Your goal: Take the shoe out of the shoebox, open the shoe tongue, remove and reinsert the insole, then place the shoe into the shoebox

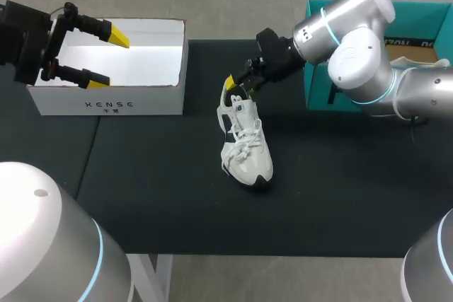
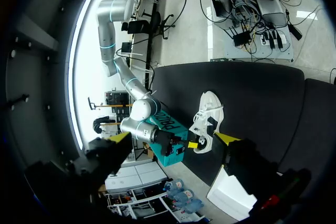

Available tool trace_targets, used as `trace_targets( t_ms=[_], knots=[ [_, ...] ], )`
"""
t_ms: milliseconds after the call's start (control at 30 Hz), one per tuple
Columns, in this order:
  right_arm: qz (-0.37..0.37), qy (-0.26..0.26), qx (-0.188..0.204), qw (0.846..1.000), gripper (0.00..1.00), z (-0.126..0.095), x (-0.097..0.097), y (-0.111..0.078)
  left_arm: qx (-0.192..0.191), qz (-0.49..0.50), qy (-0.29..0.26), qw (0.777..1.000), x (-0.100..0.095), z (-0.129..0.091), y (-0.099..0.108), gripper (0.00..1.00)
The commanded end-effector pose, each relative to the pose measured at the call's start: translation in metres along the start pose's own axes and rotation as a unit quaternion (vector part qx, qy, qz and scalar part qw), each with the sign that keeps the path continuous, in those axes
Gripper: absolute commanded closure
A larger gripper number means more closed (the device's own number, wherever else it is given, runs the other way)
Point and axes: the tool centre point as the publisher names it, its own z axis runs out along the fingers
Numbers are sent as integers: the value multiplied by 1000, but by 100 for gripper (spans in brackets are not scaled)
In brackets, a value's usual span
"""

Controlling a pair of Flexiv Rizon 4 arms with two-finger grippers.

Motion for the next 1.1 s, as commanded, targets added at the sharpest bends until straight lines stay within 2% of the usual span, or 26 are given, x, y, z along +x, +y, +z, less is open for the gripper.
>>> trace_targets(
  t_ms=[33, 200, 433, 600, 633, 667, 700, 767, 800, 867, 967, 1100],
  knots=[
    [-1, -5, -9, 1000, 0, -10, 7, -4, 1, 0, 2, 1000, 0, 0, 1, 0],
    [6, -13, -26, 1000, 0, -14, 3, -1, 1, 0, 2, 1000, 0, 0, 1, 0],
    [3, -9, -18, 1000, 0, -10, 6, -2, 1, 0, 2, 1000, 0, 0, 1, 0],
    [-11, -16, -15, 1000, 0, -8, 15, 0, 1, 0, 2, 1000, 0, 0, 1, 0],
    [-13, -27, -26, 999, 11, -11, 16, 1, 1, 0, 2, 1000, 0, 0, 1, 0],
    [-1, -36, -35, 999, 62, -14, 18, 1, 1, 0, 2, 1000, 0, 0, 1, 0],
    [18, -64, -33, 997, 100, -19, 18, 1, 1, 0, 2, 1000, 0, 0, 1, 0],
    [58, -91, -48, 993, 100, -30, 19, 1, 1, 0, 2, 1000, 0, 0, 1, 0],
    [54, -119, -34, 991, 100, -35, 20, 1, 1, 0, 2, 1000, 0, 0, 1, 0],
    [53, -133, -30, 989, 100, -42, 22, 2, 1, 0, 2, 1000, 0, 0, 1, 0],
    [37, -187, 6, 982, 100, -48, 21, 4, 1, 0, 2, 1000, 0, 0, 1, 0],
    [30, -206, 22, 978, 100, -49, 20, 4, 1, 0, 2, 1000, 0, 0, 1, 0]
  ],
)
